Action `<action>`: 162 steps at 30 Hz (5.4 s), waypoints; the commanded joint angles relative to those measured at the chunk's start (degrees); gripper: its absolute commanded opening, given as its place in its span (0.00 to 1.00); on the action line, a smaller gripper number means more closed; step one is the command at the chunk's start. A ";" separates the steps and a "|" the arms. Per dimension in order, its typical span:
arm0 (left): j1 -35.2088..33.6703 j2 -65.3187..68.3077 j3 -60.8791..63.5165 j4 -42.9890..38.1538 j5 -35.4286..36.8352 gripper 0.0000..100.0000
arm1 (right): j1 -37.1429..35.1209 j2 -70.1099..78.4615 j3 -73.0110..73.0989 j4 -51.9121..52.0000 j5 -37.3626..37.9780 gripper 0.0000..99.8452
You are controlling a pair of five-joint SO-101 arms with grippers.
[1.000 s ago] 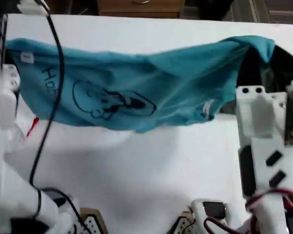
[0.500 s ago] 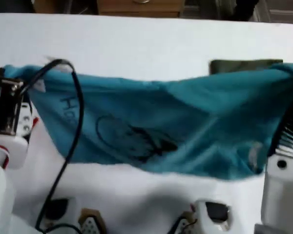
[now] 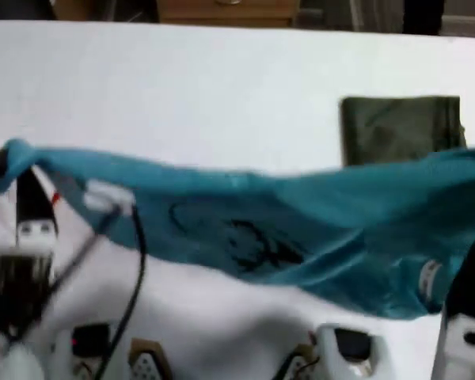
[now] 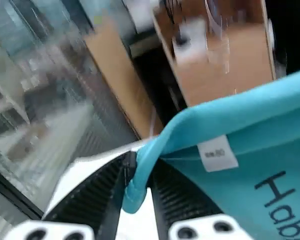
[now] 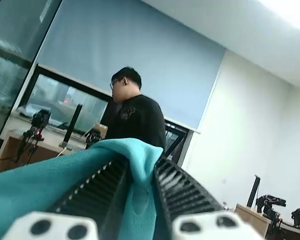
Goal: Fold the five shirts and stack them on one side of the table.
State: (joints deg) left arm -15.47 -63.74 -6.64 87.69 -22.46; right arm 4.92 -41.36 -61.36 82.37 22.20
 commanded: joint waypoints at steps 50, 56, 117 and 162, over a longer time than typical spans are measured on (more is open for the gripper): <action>0.44 57.41 24.57 -46.42 8.09 0.03 | -6.99 48.84 42.99 -21.05 -8.00 0.02; 0.62 59.43 24.66 -38.15 4.75 0.03 | -8.48 52.09 42.99 -11.65 -7.91 0.02; 0.18 55.91 48.04 -35.43 4.40 0.03 | -3.21 21.67 86.07 -2.42 -0.35 0.02; -2.99 64.26 17.80 -25.76 7.82 0.03 | -8.04 25.19 68.48 -2.86 3.08 0.02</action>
State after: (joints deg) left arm -20.84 -2.46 13.58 64.13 -16.92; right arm -0.70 -17.63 9.76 82.20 25.54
